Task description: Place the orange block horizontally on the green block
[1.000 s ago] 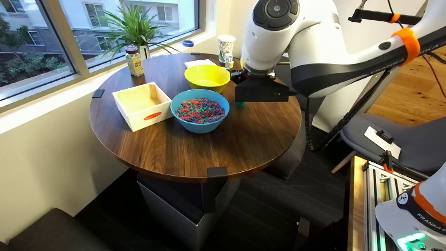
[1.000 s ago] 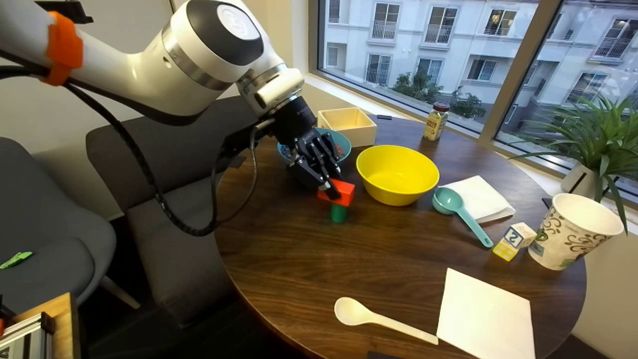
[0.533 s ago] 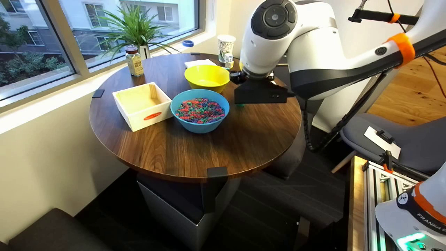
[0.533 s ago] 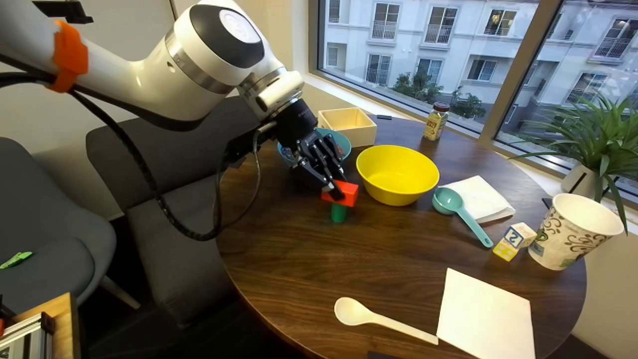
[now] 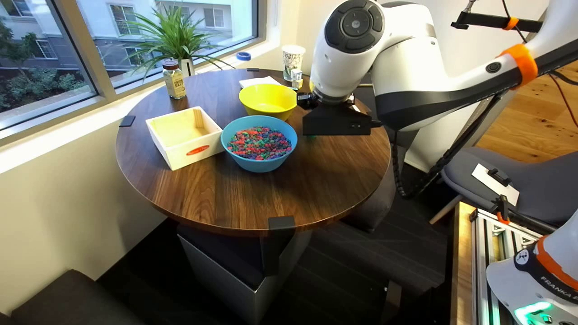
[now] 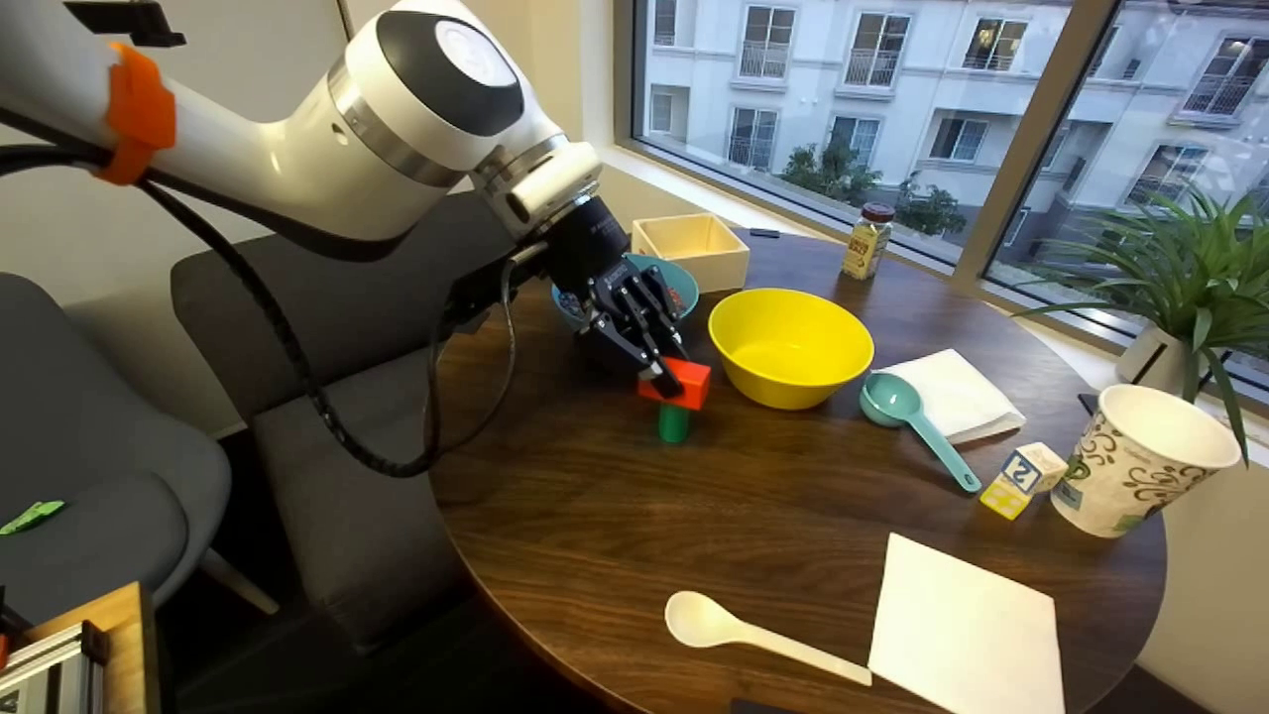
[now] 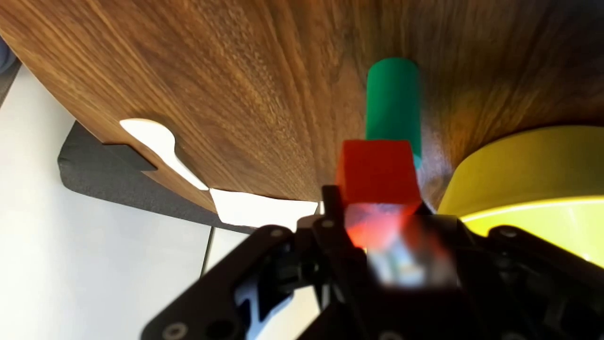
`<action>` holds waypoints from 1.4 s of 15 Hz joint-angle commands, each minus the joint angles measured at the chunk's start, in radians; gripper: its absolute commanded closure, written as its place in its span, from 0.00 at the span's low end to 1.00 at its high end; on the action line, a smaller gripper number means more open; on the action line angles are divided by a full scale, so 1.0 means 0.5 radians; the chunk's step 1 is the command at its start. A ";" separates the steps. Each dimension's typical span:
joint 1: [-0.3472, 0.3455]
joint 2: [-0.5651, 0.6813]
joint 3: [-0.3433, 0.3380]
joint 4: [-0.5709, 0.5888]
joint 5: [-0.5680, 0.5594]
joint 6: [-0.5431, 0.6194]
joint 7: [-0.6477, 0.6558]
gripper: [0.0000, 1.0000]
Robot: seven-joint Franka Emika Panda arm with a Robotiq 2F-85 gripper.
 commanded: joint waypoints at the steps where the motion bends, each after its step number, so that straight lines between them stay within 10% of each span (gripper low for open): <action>1: 0.006 0.019 -0.002 -0.011 -0.075 0.052 0.085 0.92; 21: 0.001 0.037 -0.011 -0.002 -0.052 0.121 0.172 0.92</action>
